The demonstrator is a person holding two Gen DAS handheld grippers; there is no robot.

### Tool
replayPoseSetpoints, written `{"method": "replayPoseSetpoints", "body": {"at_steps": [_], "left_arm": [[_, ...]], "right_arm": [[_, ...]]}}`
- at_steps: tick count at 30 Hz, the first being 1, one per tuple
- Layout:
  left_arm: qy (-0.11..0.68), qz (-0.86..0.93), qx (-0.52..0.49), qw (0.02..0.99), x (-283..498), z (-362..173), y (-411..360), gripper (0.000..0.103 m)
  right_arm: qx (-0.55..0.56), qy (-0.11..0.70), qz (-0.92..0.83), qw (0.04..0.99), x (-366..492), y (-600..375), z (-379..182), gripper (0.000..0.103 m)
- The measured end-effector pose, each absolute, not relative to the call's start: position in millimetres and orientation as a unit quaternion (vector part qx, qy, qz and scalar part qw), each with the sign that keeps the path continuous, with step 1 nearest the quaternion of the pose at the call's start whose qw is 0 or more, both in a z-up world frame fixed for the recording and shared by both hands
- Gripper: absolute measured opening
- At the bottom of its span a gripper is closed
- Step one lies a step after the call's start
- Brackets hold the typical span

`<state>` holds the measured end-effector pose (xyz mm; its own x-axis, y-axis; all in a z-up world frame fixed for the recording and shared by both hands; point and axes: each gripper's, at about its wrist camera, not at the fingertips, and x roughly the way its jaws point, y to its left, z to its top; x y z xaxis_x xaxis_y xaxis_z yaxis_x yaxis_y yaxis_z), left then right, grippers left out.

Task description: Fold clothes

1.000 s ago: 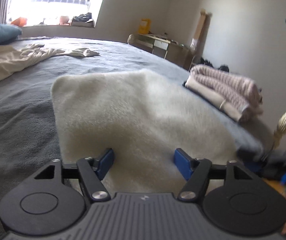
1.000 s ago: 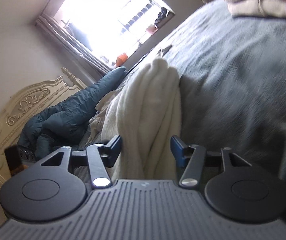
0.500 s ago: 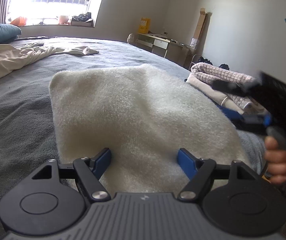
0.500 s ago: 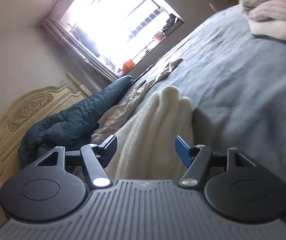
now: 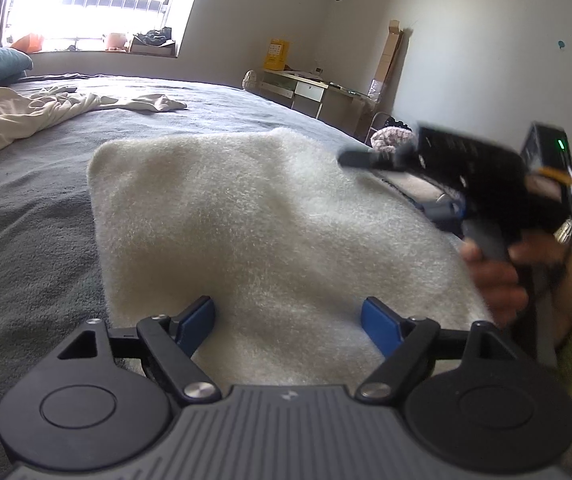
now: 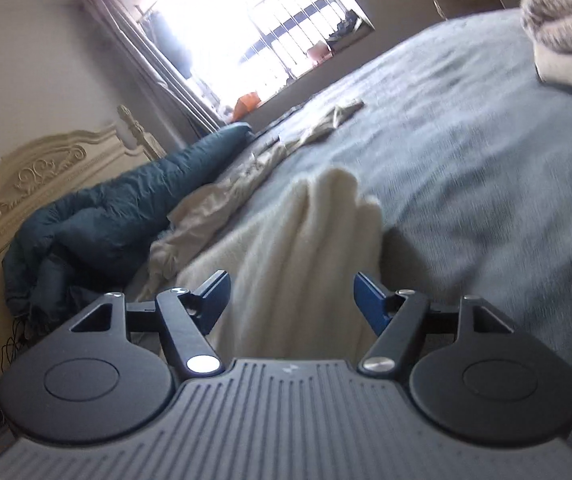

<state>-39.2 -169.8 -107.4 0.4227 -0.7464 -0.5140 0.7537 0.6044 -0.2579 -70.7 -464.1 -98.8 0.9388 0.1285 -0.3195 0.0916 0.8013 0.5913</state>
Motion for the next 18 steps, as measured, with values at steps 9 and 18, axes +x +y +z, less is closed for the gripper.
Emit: {"method": "replayPoseSetpoints", "body": {"at_steps": [9, 18], "left_arm": [[0.299, -0.446, 0.004, 0.844, -39.8, -107.5, -168.7, 0.082], [0.294, -0.454, 0.003, 0.841, -39.8, -109.3, -167.1, 0.083]], "right_arm": [[0.276, 0.199, -0.002, 0.940, -2.0, -478.3, -97.8, 0.060], [0.271, 0.136, -0.014, 0.953, -17.0, -480.2, -91.9, 0.021]]}}
